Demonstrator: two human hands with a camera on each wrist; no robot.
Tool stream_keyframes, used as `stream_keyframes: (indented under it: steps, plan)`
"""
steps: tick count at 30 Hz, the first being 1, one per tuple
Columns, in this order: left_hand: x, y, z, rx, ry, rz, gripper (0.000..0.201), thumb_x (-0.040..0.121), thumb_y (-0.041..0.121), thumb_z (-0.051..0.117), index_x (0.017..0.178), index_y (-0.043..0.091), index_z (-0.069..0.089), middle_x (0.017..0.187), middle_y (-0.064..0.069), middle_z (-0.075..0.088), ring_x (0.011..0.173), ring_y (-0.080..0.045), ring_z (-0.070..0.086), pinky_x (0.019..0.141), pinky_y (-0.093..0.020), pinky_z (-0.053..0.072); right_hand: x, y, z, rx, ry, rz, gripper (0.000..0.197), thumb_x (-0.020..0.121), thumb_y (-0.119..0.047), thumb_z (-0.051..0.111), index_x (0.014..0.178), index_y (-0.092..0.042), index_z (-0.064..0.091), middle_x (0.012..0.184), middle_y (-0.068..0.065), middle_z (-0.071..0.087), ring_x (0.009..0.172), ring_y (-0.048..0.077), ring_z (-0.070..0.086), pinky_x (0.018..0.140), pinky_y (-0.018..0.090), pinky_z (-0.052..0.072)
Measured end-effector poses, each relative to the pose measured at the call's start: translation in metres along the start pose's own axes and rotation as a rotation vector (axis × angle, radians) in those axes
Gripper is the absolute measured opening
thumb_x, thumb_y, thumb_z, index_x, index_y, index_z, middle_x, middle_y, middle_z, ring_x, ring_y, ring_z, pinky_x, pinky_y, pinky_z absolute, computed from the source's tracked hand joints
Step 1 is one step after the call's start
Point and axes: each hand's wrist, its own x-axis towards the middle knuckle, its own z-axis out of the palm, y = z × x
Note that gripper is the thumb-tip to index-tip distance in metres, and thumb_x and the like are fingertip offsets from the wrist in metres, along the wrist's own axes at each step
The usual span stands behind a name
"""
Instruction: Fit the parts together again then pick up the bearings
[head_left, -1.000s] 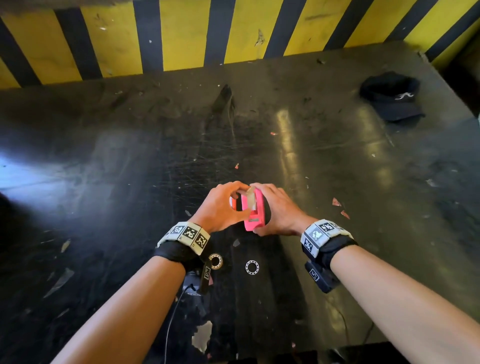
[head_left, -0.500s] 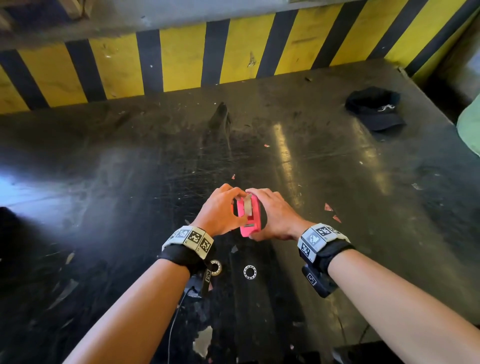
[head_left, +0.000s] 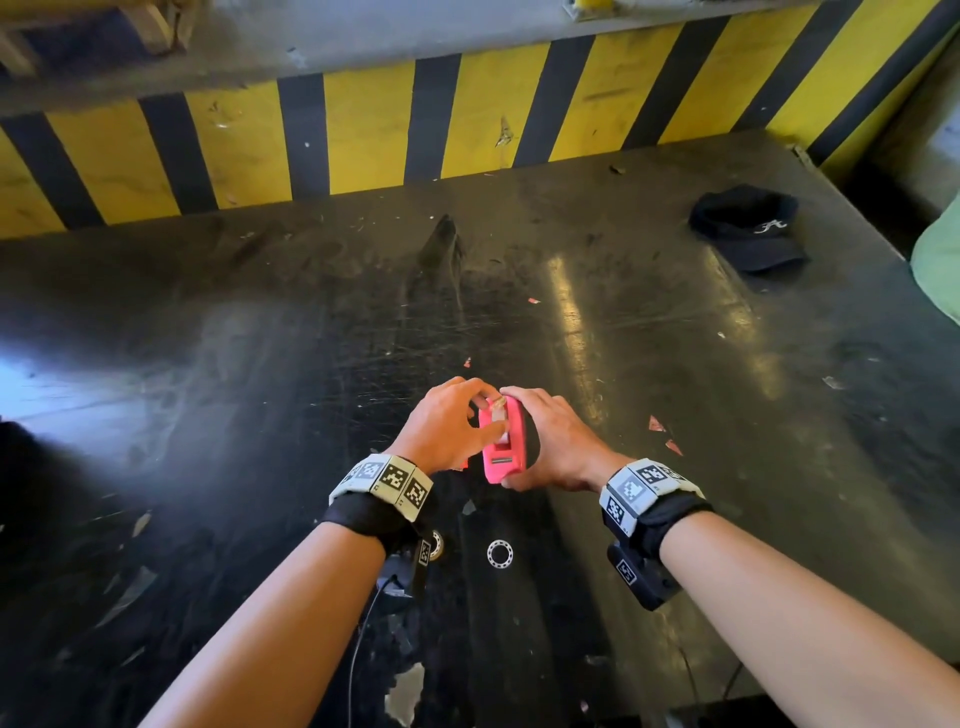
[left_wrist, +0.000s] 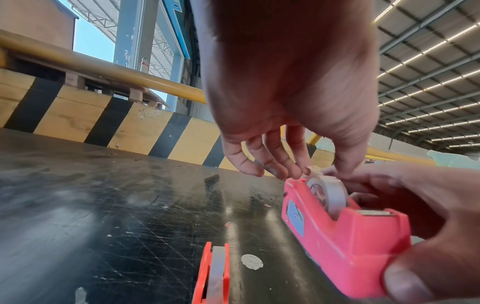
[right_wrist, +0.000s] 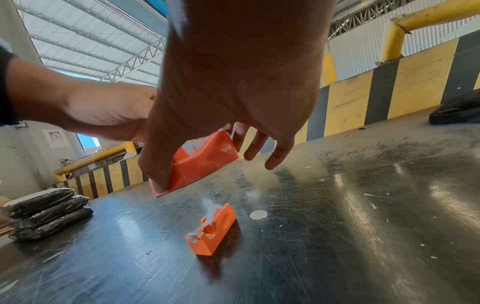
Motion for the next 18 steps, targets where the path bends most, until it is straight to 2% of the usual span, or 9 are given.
stream_keyframes:
  steps: [2, 5, 8, 10, 12, 14, 18]
  plan:
    - [0.004, 0.003, -0.001, -0.009, 0.026, -0.021, 0.023, 0.090, 0.043, 0.069, 0.108, 0.031, 0.072, 0.098, 0.011, 0.067, 0.087, -0.008, 0.065, 0.085, -0.035, 0.059, -0.001, -0.001, -0.001, 0.007, 0.006, 0.002, 0.123, 0.058, -0.040, 0.098, 0.160, -0.024, 0.031, 0.154, -0.002, 0.043, 0.132, 0.025, 0.042, 0.105, 0.029, 0.034]
    - [0.009, 0.007, -0.005, 0.009, 0.042, -0.015, 0.016, 0.091, 0.036, 0.068, 0.102, 0.028, 0.076, 0.091, 0.012, 0.070, 0.084, -0.007, 0.067, 0.083, -0.037, 0.060, -0.001, -0.003, -0.002, 0.006, 0.012, 0.004, 0.122, 0.060, -0.039, 0.098, 0.160, -0.023, 0.031, 0.154, -0.002, 0.042, 0.134, 0.025, 0.041, 0.105, 0.028, 0.033]
    - [0.009, 0.012, -0.007, 0.017, 0.062, 0.009, 0.012, 0.091, 0.027, 0.069, 0.099, 0.026, 0.077, 0.087, 0.015, 0.069, 0.083, -0.005, 0.067, 0.082, -0.035, 0.061, -0.002, -0.004, -0.004, 0.018, 0.000, 0.025, 0.123, 0.061, -0.039, 0.098, 0.162, -0.023, 0.028, 0.158, -0.001, 0.040, 0.138, 0.026, 0.039, 0.110, 0.034, 0.035]
    - [0.006, 0.014, -0.007, 0.027, 0.061, 0.028, 0.012, 0.091, 0.028, 0.069, 0.100, 0.026, 0.077, 0.089, 0.013, 0.068, 0.084, -0.008, 0.067, 0.081, -0.036, 0.060, -0.002, -0.004, -0.004, 0.040, 0.001, 0.045, 0.125, 0.061, -0.039, 0.098, 0.162, -0.026, 0.026, 0.158, 0.000, 0.041, 0.140, 0.027, 0.039, 0.113, 0.039, 0.036]
    - [0.003, 0.014, -0.006, 0.043, 0.061, 0.038, 0.013, 0.092, 0.031, 0.069, 0.101, 0.026, 0.077, 0.094, 0.009, 0.069, 0.086, -0.010, 0.067, 0.080, -0.036, 0.060, -0.002, -0.002, -0.006, 0.075, 0.010, 0.062, 0.123, 0.059, -0.038, 0.098, 0.158, -0.032, 0.026, 0.153, 0.001, 0.047, 0.135, 0.028, 0.044, 0.108, 0.040, 0.039]
    - [-0.001, 0.013, -0.006, 0.053, 0.055, 0.039, 0.015, 0.093, 0.032, 0.069, 0.104, 0.024, 0.077, 0.098, 0.007, 0.069, 0.087, -0.010, 0.066, 0.079, -0.033, 0.059, -0.002, -0.001, -0.007, 0.088, 0.020, 0.059, 0.111, 0.058, -0.038, 0.098, 0.147, -0.037, 0.031, 0.142, -0.001, 0.053, 0.126, 0.027, 0.050, 0.101, 0.039, 0.044]
    - [-0.007, 0.013, -0.004, 0.049, 0.040, 0.043, 0.016, 0.094, 0.031, 0.070, 0.106, 0.023, 0.077, 0.101, 0.006, 0.068, 0.087, -0.009, 0.064, 0.076, -0.024, 0.053, -0.003, -0.001, -0.006, 0.065, 0.010, 0.055, 0.097, 0.057, -0.044, 0.095, 0.135, -0.041, 0.036, 0.130, -0.002, 0.055, 0.117, 0.026, 0.053, 0.098, 0.048, 0.050]
